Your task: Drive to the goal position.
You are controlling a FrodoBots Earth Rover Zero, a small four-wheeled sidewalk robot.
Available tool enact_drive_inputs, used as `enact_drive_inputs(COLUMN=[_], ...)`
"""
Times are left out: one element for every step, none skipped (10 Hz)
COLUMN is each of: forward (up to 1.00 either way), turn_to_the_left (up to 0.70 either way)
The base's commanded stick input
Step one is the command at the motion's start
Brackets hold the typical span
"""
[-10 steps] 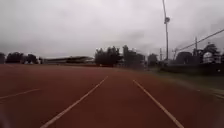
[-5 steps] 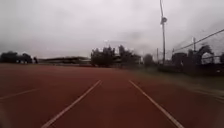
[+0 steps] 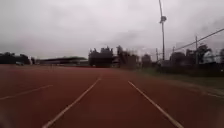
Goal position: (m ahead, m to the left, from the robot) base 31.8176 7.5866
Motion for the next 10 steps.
enact_drive_inputs(forward=[0.70, 0.70, 0.70, 0.70, 0.70, 0.70, 0.70, 0.70, 0.70, 0.70], turn_to_the_left=[0.00, 0.00, 0.00, 0.00, 0.00, -0.35, -0.35, -0.35, -0.35, -0.35])
